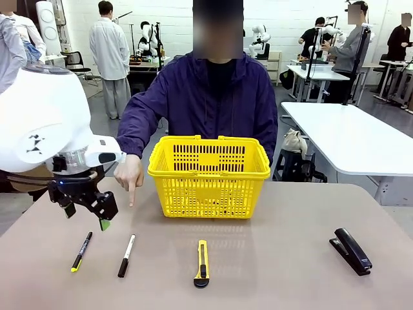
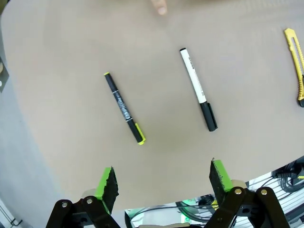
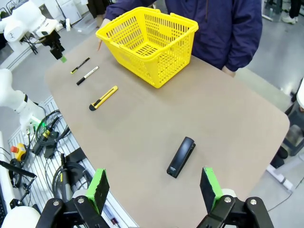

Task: Place the items the person wants into the basket.
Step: Pick up the item the person points to and place it in the Market Basket.

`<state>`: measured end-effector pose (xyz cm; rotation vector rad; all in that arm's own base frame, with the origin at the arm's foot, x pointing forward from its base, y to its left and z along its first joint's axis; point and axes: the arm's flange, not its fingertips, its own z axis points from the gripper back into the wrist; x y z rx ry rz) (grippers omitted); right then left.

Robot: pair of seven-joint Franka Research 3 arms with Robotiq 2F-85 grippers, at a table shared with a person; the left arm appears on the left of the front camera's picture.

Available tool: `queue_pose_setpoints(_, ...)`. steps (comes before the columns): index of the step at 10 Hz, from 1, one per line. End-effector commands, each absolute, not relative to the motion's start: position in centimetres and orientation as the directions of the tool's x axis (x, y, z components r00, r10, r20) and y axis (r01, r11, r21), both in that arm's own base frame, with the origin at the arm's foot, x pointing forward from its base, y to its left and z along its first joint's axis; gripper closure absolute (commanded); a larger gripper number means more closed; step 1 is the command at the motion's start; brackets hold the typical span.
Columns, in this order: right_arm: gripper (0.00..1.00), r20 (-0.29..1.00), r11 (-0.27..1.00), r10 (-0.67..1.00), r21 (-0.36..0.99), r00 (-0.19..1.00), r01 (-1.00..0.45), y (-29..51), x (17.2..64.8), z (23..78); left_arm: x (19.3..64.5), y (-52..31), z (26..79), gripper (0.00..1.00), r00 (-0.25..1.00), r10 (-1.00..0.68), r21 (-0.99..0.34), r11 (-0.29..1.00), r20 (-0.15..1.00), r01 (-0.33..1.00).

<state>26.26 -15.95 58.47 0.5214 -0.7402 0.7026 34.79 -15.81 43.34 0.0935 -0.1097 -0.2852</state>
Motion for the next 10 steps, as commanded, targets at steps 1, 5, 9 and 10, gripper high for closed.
queue_pose_setpoints(1,0.00,0.772,0.638,0.377,0.185,0.512,-0.748,-16.0,26.5,58.4,35.7,-19.0,40.2,0.00,0.978,-0.196,0.111,0.976,0.077,0.187)
queue_pose_setpoints(5,0.00,0.772,0.638,0.377,0.185,0.512,-0.748,-16.0,26.5,58.4,34.8,-20.1,35.7,0.00,0.994,-0.046,0.076,0.996,0.097,0.038)
queue_pose_setpoints(9,0.00,0.772,0.638,0.377,0.185,0.512,-0.748,-16.0,26.5,58.4,35.1,-21.5,31.6,0.00,0.998,0.018,0.027,0.999,0.063,-0.020)
queue_pose_setpoints(10,0.00,0.772,0.638,0.377,0.185,0.512,-0.748,-16.0,26.5,58.4,35.3,-21.9,31.5,0.00,0.998,0.016,0.019,1.000,0.068,-0.017)
